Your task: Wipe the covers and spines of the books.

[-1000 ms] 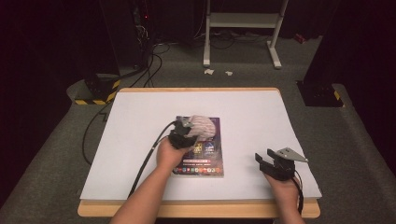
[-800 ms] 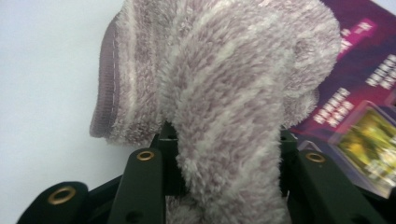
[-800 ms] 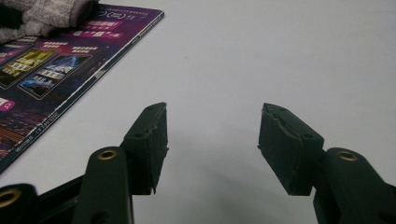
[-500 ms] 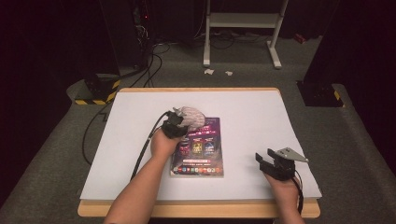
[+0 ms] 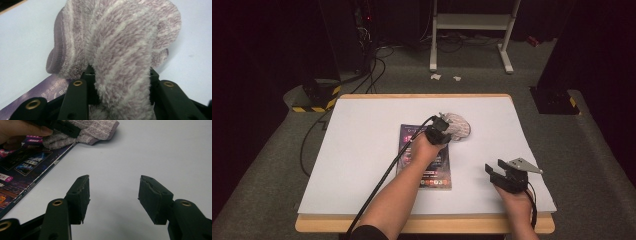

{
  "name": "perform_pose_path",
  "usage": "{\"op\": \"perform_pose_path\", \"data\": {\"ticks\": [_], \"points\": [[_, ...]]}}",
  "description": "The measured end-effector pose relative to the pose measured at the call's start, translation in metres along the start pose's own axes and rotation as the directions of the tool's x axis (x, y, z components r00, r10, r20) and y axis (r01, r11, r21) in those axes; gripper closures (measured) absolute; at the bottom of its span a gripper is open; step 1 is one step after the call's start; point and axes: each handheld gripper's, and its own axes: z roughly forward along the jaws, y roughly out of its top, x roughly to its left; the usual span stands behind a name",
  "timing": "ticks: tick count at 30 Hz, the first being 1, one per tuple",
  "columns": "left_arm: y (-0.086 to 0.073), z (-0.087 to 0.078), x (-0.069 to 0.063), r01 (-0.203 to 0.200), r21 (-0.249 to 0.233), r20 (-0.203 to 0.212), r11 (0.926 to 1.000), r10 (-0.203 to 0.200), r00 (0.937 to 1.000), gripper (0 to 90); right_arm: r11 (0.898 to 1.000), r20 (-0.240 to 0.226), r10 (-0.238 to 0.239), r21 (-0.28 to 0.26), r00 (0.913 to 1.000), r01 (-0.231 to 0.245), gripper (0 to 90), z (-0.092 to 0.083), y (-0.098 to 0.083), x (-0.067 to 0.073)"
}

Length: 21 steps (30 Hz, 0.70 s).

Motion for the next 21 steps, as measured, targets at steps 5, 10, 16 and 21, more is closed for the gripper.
{"op": "perform_pose_path", "data": {"ticks": [5, 10, 16, 21], "points": [[-0.01, -0.008, 0.025, 0.024, 0.018, -0.037, 0.9995, -0.024, 0.999, 60.0, 1.0, 0.001, 0.0, 0.002, 1.0, 0.0, 42.3, 0.0, 0.0, 0.0], [-0.03, -0.025, 0.066, 0.088, 0.036, -0.107, 0.9955, -0.084, 0.9907, 60.0, 1.0, 0.004, -0.003, 0.009, 1.0, 0.003, 42.4, 0.001, -0.001, 0.001], [-0.052, -0.044, 0.102, 0.15, 0.044, -0.182, 0.9876, -0.14, 0.9732, 60.0, 1.0, 0.01, -0.007, 0.017, 0.9999, 0.007, 42.6, 0.001, -0.001, 0.003], [-0.057, -0.047, 0.112, 0.18, 0.036, -0.193, 0.983, -0.17, 0.9664, 59.9, 1.0, 0.012, -0.012, 0.019, 0.9999, 0.012, 42.6, 0.002, -0.001, 0.004]]}}
